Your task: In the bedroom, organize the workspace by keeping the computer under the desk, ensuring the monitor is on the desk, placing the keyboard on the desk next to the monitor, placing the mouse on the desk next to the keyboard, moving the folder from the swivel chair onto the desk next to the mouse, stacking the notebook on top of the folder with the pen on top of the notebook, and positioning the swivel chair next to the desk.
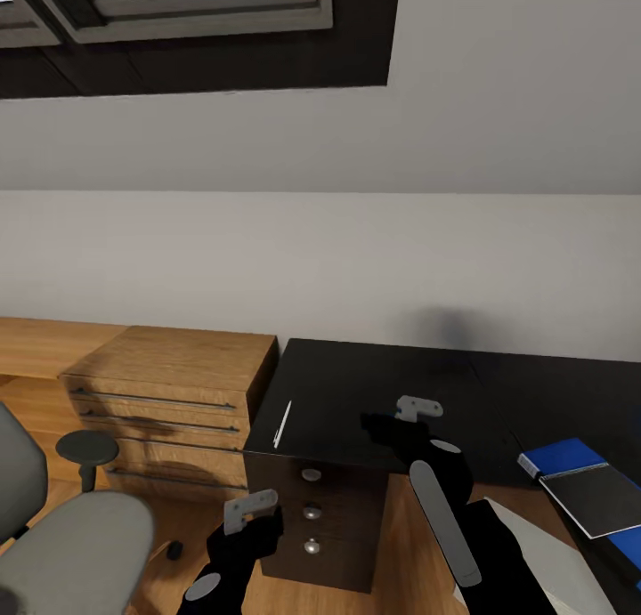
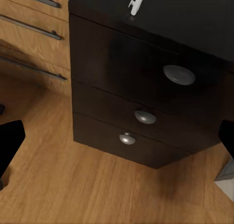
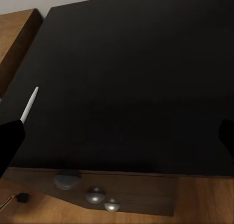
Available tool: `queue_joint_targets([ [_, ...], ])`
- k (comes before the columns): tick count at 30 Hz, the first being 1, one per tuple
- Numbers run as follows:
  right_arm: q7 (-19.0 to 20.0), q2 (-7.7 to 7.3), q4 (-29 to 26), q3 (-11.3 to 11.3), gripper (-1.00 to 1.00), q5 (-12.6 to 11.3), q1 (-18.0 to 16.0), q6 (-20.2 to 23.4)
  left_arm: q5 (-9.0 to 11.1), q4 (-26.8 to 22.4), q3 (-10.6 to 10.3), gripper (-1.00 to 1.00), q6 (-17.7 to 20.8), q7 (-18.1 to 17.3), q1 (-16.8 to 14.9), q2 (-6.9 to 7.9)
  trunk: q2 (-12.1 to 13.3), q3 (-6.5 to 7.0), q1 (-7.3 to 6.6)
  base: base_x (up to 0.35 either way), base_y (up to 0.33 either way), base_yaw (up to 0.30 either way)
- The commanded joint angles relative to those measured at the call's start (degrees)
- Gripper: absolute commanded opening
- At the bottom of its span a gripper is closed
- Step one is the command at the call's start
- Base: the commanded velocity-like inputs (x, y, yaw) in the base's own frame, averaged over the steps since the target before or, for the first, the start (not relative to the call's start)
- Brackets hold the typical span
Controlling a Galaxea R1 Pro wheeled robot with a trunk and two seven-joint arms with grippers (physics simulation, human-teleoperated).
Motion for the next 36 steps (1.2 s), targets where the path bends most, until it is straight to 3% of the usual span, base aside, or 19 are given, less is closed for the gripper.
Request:
queue_joint_targets([
  [1, -0.59, 0.0, -0.06, 0.06, 1.0, -0.6, -0.06, 0.1, 0.23, -0.09, -0.06, 1.0, 0.22, 0.41, -0.07, 0.05, -0.04, -0.07, 0.0, 0.0, 0.0, 0.008],
  [9, -0.59, -0.08, -0.06, -0.08, 1.0, -0.6, -0.06, 0.1, 0.15, -0.32, 0.59, 1.0, 0.23, 0.48, -0.07, 0.13, -0.04, -0.08, 0.0, 0.0, 0.0, 0.001],
  [18, -0.59, -0.04, 0.0, 0.05, 1.0, -0.55, -0.06, 0.1, 0.14, -0.76, 3.03, 1.0, 0.23, 0.48, -0.07, 0.18, -0.04, -0.08, 0.0, 0.0, 0.0, 0.014],
  [28, -0.67, 0.07, 0.3, 0.29, 1.0, -0.3, -0.06, -0.56, 0.22, -1.73, 3.69, 1.0, 0.23, 0.41, -0.07, 1.62, -0.04, -0.11, 0.0, 0.053, 0.039, 0.207],
  [36, -0.68, 0.12, 0.73, 0.68, 1.0, -0.25, -0.06, -0.83, 0.23, -2.21, 3.59, 1.0, 0.23, 0.4, -0.07, 1.93, -0.04, -0.36, 0.0, 0.216, 0.191, 0.253],
])
